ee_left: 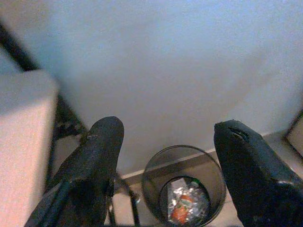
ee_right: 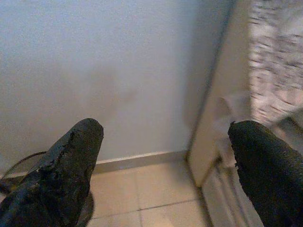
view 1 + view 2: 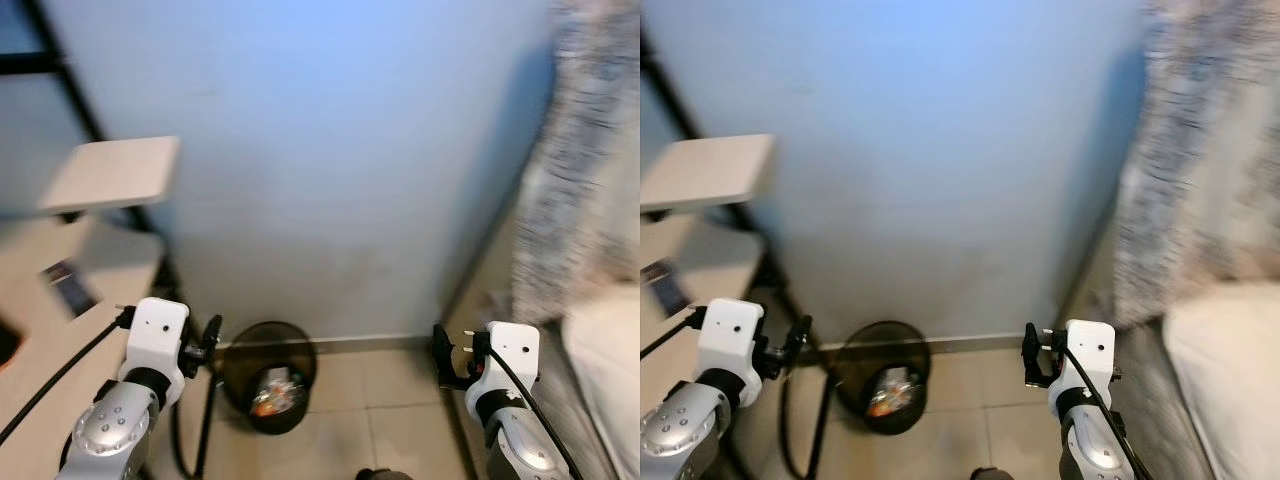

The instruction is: Clean up the room

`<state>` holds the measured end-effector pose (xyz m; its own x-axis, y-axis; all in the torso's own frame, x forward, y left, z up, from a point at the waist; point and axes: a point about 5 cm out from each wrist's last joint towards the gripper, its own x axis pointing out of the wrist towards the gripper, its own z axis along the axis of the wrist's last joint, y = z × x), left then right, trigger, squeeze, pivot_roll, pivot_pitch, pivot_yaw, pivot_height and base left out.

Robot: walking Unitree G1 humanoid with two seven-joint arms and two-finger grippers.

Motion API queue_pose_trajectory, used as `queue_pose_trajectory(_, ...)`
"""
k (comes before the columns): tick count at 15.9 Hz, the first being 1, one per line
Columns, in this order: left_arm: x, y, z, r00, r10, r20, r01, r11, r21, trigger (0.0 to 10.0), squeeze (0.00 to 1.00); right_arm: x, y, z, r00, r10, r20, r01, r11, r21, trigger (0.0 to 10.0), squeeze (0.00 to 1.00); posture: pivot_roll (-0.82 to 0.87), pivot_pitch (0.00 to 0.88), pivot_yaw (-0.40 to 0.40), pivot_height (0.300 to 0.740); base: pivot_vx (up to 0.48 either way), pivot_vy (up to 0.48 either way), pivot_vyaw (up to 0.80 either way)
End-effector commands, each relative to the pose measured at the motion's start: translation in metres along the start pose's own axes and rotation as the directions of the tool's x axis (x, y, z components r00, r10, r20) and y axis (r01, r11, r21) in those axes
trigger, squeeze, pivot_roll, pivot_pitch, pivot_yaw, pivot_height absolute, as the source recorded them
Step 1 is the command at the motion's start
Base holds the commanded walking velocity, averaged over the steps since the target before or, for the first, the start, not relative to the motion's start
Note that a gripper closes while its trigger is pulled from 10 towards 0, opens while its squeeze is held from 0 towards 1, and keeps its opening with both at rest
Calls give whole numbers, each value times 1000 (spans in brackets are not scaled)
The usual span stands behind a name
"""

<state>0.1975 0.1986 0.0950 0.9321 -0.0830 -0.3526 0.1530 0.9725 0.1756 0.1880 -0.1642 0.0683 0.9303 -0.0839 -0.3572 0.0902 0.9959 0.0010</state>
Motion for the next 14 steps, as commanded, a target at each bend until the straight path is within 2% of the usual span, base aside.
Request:
queue_pose_trajectory(1, -3, 1, 5, 1000, 1, 25, -1, 1000, 4, 10000, 0, -1, 1, 2, 1000, 7, 16, -7, 1000, -29, 10000, 0, -23, 0, 75, 740, 0, 0, -800)
queue_pose_trajectory(2, -1, -1, 5, 1000, -5, 24, 6, 1000, -10, 10000, 0, -1, -1, 7, 999, 14, 33, -13, 999, -43, 10000, 0, -24, 0, 75, 740, 0, 0, -800)
queue_pose_trajectory(5, -1, -10, -1, 1000, -19, 3, 19, 1000, -16, 10000, 0, -8, -12, 3, 1000, -5, 1, 5, 1000, -9, 10000, 0, -40, 0, 62, 740, 0, 0, -800)
queue_pose_trajectory(7, -5, -13, -2, 999, -44, -3, 44, 998, 33, 10000, 0, -15, -15, -2, 1000, 9, -15, -10, 997, -76, 10000, 0, -34, 0, 53, 740, 0, 0, -800)
queue_pose_trajectory(10, -6, -4, -2, 1000, -28, -2, 28, 1000, -4, 10000, 0, -19, -10, -10, 1000, -2, -29, 0, 998, -59, 10000, 0, -40, 0, 42, 740, 0, 0, -800)
queue_pose_trajectory(11, -5, 2, -1, 1000, 2, -9, -2, 1000, -5, 10000, 0, -20, -13, -10, 999, -18, -38, 17, 999, -27, 10000, 0, -27, 0, 51, 740, 0, 0, -800)
queue_pose_trajectory(12, -6, 1, -3, 1000, 28, -10, -28, 1000, -9, 10000, 0, -18, -14, -18, 998, -2, -64, -2, 998, -61, 10000, 0, -6, 0, 52, 740, 0, 0, -800)
queue_pose_trajectory(14, -10, -3, -3, 1000, 13, -10, -13, 1000, -8, 10000, 0, -19, -16, -11, 999, -18, -44, 16, 998, -54, 10000, 0, -17, 0, 39, 740, 0, 0, -800)
